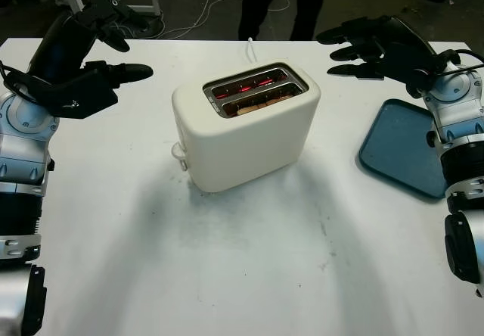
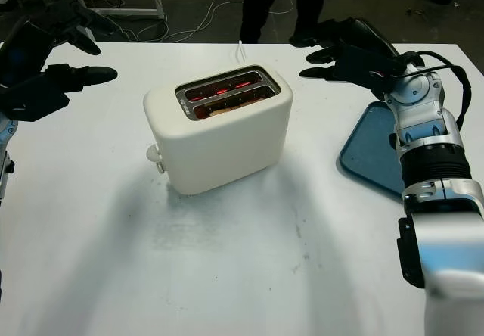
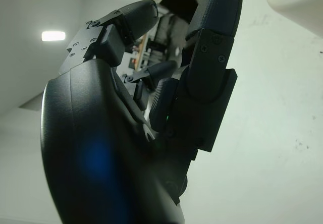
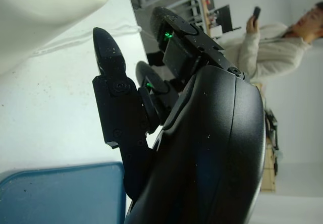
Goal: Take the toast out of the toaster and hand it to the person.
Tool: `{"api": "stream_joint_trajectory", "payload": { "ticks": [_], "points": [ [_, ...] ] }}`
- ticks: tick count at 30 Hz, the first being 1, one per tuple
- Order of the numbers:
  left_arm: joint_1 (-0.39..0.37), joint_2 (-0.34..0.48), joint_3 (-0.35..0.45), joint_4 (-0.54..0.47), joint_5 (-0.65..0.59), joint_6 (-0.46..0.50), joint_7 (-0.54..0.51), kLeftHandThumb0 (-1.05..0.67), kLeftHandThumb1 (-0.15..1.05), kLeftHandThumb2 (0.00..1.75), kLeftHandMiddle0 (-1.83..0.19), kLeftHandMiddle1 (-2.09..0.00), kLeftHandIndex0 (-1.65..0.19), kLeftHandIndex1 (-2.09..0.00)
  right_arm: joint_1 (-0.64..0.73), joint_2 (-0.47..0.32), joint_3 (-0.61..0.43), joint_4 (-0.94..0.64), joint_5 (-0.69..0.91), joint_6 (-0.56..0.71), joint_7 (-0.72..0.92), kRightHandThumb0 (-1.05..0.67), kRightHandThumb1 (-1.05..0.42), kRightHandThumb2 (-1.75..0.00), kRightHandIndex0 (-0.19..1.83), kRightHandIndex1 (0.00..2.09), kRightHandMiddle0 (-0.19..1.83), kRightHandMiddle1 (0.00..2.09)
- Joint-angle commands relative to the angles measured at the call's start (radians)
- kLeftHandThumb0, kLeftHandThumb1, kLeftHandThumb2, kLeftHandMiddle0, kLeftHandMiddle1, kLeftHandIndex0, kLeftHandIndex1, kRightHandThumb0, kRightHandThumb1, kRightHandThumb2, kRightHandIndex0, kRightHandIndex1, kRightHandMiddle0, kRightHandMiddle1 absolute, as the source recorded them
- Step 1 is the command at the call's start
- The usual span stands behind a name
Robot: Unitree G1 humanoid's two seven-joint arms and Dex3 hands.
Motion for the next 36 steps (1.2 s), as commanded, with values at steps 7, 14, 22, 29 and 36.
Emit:
{"api": "stream_joint_trajectory", "payload": {
  "ticks": [7,14,22,29,36],
  "points": [
    [0.02,0.0,0.005,-0.011,0.0,0.005,-0.001,-0.82,0.9,0.0,-0.34,-1.23,-0.25,-1.06,-0.008,-0.001,0.005,0.012,0.002,-0.015,0.001,-0.33,-0.89,0.0,0.78,0.0,0.69,0.0],
    [0.02,0.003,0.005,-0.012,0.0,0.003,-0.003,-0.81,0.9,0.0,-0.35,-1.23,-0.26,-1.07,-0.008,0.0,0.006,0.015,0.005,-0.007,0.0,-0.35,-0.89,0.0,0.76,0.0,0.68,0.0],
    [0.026,-0.002,0.007,-0.018,-0.002,0.016,-0.002,-0.81,0.89,0.0,-0.34,-1.22,-0.26,-1.06,-0.01,-0.004,0.011,0.022,0.0,-0.016,-0.001,-0.36,-0.9,0.0,0.76,0.0,0.69,0.0],
    [0.031,-0.003,0.009,-0.026,-0.008,0.03,-0.01,-0.81,0.9,0.0,-0.31,-1.22,-0.25,-1.06,-0.009,-0.003,0.008,0.023,0.004,-0.014,-0.002,-0.37,-0.89,0.0,0.77,0.0,0.69,0.0],
    [0.03,-0.004,0.009,-0.023,-0.014,0.023,-0.011,-0.8,0.9,0.0,-0.27,-1.22,-0.23,-1.05,-0.01,-0.001,0.006,0.013,0.007,0.0,0.003,-0.34,-0.9,0.0,0.76,0.0,0.68,0.0]
  ]
}}
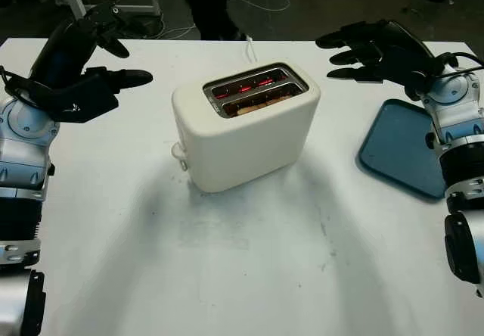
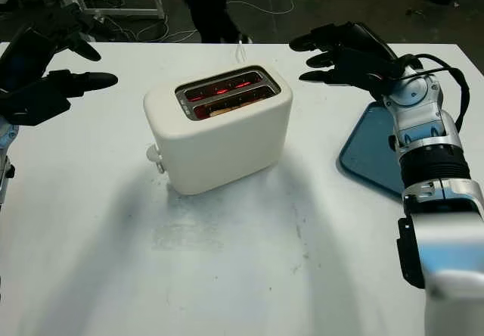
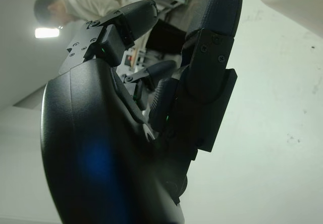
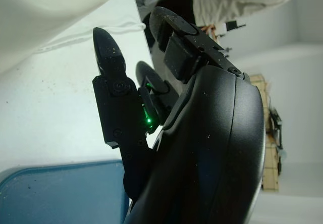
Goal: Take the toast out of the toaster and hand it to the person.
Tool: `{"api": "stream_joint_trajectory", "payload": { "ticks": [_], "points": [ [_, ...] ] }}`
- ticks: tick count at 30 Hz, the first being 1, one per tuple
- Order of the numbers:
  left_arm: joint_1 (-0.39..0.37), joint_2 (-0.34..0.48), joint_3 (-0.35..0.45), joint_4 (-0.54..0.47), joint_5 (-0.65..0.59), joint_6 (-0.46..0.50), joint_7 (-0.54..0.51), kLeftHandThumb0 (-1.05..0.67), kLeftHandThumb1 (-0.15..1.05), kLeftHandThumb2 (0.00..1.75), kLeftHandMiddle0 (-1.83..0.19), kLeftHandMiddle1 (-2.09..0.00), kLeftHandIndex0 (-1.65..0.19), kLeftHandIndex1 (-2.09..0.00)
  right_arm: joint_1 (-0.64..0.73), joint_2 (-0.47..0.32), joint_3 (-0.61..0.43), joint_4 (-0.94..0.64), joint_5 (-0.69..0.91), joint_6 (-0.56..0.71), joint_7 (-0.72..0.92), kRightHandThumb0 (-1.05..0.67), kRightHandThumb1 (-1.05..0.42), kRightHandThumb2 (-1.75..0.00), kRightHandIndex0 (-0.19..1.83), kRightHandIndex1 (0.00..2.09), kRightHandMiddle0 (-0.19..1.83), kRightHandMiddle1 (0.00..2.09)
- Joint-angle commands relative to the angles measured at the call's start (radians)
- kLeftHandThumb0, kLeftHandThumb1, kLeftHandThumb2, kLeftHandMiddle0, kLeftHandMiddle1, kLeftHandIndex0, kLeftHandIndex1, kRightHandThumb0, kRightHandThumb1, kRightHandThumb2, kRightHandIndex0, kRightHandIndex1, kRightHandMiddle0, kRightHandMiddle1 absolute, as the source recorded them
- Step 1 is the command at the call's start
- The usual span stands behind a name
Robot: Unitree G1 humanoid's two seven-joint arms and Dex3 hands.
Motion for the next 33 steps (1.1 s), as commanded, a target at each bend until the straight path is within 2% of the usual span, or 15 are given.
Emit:
{"api": "stream_joint_trajectory", "payload": {
  "ticks": [1,33],
  "points": [
    [0.005,-0.005,0.009,-0.001,-0.016,-0.004,-0.006,-0.8,0.9,0.0,-0.26,-1.23,-0.23,-1.05,-0.011,0.0,-0.004,-0.007,0.009,0.004,0.005,-0.34,-0.9,0.0,0.75,0.0,0.68,0.0],
    [0.003,0.001,0.005,-0.015,-0.016,0.012,-0.018,-0.77,0.89,0.0,-0.24,-1.27,-0.22,-1.08,-0.017,-0.006,0.004,0.013,-0.002,-0.025,0.002,-0.36,-0.89,0.0,0.77,0.01,0.69,0.0]
  ]
}}
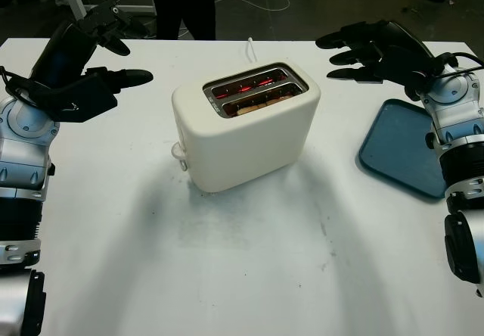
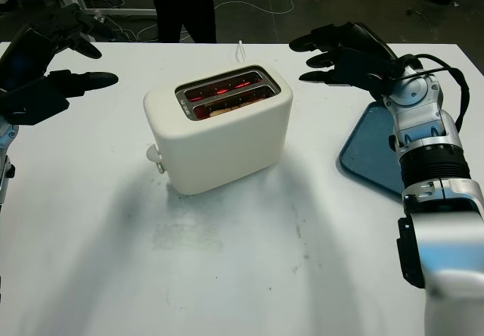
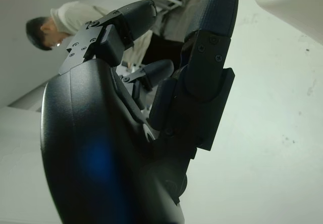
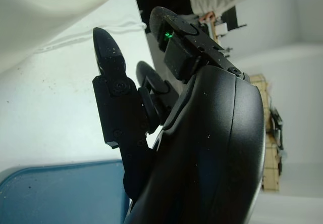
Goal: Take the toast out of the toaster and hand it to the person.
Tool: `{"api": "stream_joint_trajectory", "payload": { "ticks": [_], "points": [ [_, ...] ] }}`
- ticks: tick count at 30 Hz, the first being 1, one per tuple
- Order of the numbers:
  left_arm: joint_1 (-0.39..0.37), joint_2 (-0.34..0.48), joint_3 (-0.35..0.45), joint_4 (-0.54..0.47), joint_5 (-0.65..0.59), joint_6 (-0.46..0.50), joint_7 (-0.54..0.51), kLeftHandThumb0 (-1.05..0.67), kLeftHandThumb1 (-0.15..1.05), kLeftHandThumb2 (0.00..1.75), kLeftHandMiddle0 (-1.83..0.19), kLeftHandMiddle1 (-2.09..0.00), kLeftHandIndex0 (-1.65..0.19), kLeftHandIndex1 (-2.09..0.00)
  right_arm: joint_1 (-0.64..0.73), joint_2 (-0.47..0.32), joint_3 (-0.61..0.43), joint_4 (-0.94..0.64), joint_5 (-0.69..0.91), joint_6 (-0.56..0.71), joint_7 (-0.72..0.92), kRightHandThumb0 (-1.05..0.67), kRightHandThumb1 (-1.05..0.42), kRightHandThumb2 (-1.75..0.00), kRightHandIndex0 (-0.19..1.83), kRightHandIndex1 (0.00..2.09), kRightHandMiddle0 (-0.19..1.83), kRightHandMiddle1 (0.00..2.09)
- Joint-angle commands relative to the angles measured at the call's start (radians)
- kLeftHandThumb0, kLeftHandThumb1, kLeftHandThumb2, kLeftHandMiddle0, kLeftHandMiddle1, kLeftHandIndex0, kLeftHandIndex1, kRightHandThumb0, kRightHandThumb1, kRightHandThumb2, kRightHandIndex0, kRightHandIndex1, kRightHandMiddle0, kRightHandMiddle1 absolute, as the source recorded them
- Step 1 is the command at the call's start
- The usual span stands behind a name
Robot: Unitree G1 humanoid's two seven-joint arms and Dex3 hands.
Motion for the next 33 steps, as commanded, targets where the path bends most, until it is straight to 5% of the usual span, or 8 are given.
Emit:
{"api": "stream_joint_trajectory", "payload": {
  "ticks": [1,33],
  "points": [
    [0.004,-0.001,0.008,-0.014,-0.009,0.007,-0.008,-0.76,0.88,0.0,-0.23,-1.26,-0.21,-1.08,-0.015,-0.005,0.002,0.009,0.0,-0.025,0.0,-0.35,-0.89,0.0,0.77,0.01,0.69,0.01],
    [-0.002,-0.006,0.004,-0.01,-0.01,-0.003,-0.013,-0.76,0.87,0.0,-0.22,-1.3,-0.21,-1.11,-0.011,-0.006,0.004,-0.01,-0.002,-0.023,0.003,-0.34,-0.89,0.0,0.79,0.01,0.7,0.01]
  ]
}}
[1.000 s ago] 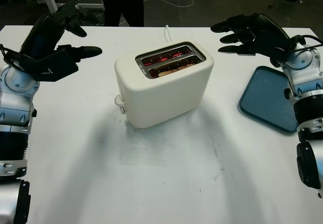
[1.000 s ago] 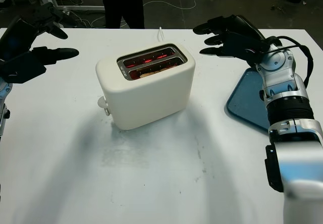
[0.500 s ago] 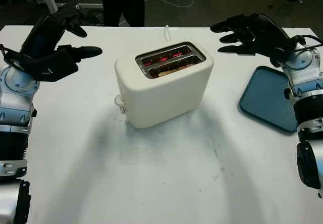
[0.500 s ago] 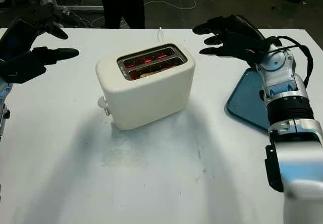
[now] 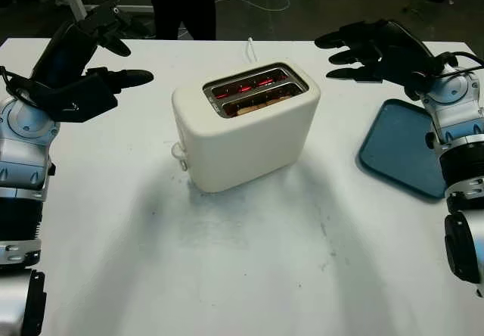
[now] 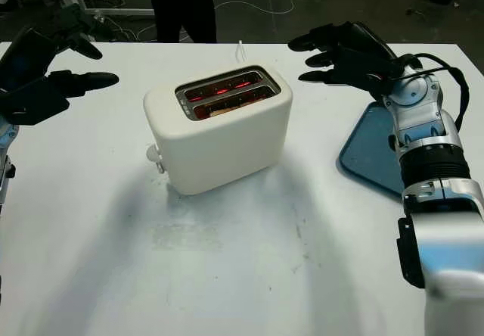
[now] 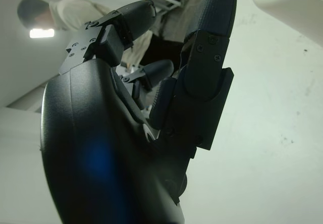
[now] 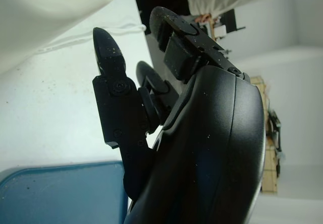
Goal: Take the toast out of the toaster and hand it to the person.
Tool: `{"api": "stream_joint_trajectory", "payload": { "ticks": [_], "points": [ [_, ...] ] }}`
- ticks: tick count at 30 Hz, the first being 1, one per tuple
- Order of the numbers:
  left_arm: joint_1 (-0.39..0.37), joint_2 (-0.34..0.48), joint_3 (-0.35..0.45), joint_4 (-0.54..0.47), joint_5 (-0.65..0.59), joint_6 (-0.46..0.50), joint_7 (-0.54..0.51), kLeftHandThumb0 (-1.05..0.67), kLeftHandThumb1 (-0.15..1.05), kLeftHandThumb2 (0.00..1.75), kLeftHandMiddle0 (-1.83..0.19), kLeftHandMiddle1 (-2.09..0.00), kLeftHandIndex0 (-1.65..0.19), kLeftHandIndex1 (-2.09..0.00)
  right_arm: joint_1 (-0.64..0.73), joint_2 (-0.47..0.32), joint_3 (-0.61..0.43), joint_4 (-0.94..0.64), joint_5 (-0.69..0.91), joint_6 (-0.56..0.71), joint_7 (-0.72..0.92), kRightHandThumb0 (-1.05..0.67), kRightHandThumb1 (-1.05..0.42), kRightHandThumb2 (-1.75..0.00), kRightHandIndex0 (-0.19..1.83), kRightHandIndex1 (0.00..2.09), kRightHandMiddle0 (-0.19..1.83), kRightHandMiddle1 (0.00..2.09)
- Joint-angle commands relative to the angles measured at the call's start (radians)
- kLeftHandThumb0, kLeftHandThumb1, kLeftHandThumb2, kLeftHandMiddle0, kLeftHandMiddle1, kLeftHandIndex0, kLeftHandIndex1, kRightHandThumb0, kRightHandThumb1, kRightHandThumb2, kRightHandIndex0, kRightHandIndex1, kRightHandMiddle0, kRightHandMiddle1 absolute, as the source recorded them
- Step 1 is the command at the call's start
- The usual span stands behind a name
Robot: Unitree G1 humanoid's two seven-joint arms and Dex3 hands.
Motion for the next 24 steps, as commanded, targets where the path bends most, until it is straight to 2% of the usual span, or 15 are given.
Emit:
{"api": "stream_joint_trajectory", "payload": {
  "ticks": [1,24],
  "points": [
    [-0.002,-0.001,0.004,-0.009,-0.007,-0.006,-0.007,-0.76,0.87,0.0,-0.22,-1.29,-0.21,-1.1,-0.011,-0.006,0.001,-0.005,0.001,-0.015,0.002,-0.34,-0.89,0.0,0.79,0.01,0.7,0.01],
    [0.004,-0.003,0.007,-0.031,-0.001,0.025,-0.006,-0.78,0.88,0.0,-0.22,-1.29,-0.21,-1.09,-0.007,-0.007,0.005,-0.013,-0.007,0.001,-0.004,-0.4,-0.89,0.0,0.76,0.0,0.69,0.0]
  ]
}}
